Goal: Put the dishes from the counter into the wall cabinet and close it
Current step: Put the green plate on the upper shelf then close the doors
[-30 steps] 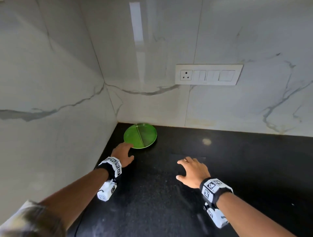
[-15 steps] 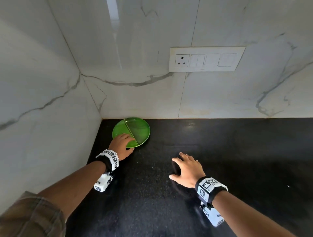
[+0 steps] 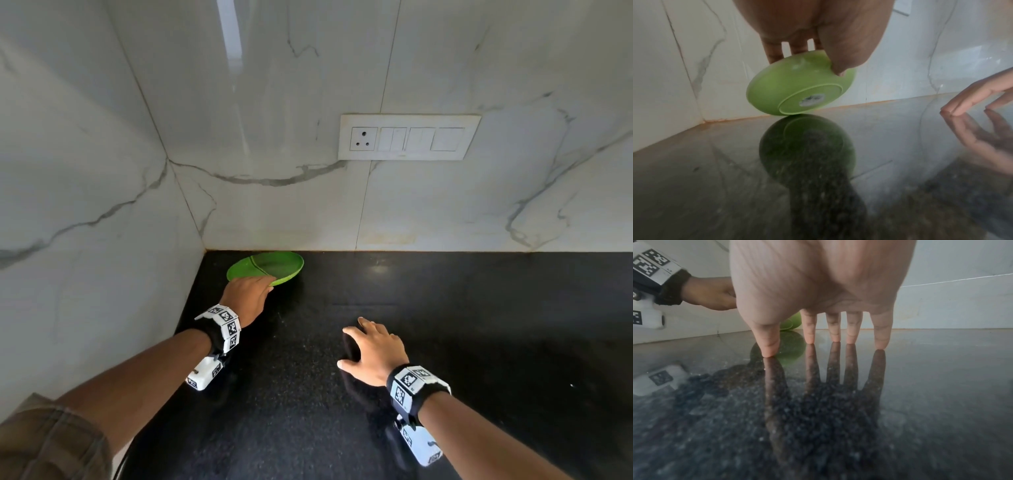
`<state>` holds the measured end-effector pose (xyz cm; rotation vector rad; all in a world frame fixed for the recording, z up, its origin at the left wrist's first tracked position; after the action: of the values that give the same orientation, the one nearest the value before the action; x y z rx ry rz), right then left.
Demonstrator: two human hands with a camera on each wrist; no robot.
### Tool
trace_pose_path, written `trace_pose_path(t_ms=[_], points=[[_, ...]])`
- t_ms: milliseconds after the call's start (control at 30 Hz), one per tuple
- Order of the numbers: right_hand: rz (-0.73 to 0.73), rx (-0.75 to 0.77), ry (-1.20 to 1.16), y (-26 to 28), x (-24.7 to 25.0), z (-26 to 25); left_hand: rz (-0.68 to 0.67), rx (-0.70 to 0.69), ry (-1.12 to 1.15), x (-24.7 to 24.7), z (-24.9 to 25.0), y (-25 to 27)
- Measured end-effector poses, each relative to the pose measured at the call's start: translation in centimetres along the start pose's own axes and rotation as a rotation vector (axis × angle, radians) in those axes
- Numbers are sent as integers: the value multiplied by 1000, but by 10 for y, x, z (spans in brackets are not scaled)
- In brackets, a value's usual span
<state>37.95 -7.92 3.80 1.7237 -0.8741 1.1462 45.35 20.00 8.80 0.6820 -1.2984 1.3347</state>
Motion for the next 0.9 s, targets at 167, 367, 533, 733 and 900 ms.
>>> trace_pose_path(t_ms=[167,367,533,733,900], points=[[98,10,1,13,19,5,42,-22,47,21,31,3],[141,-4,34,36,52,32,56,-198,135,52,106,5],[203,-35,81,77,91,70,20,-338,201,90,195,-1],[313,-84,67,142,148,117,68,-569,181,166,309,-5],[451,-73,62,193,216,141,178,-698,112,241,389,-6]])
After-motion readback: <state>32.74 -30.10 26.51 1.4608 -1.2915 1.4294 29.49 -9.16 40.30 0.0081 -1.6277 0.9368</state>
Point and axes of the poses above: each hand's wrist, its own y-axis away from the middle knuckle, its own x-axis out of the back of the hand, z = x × y, the point moved 5 cm from there along -y, towards the middle knuckle, and after that the axes turned 8 degrees about x, right-handed, at the moved point
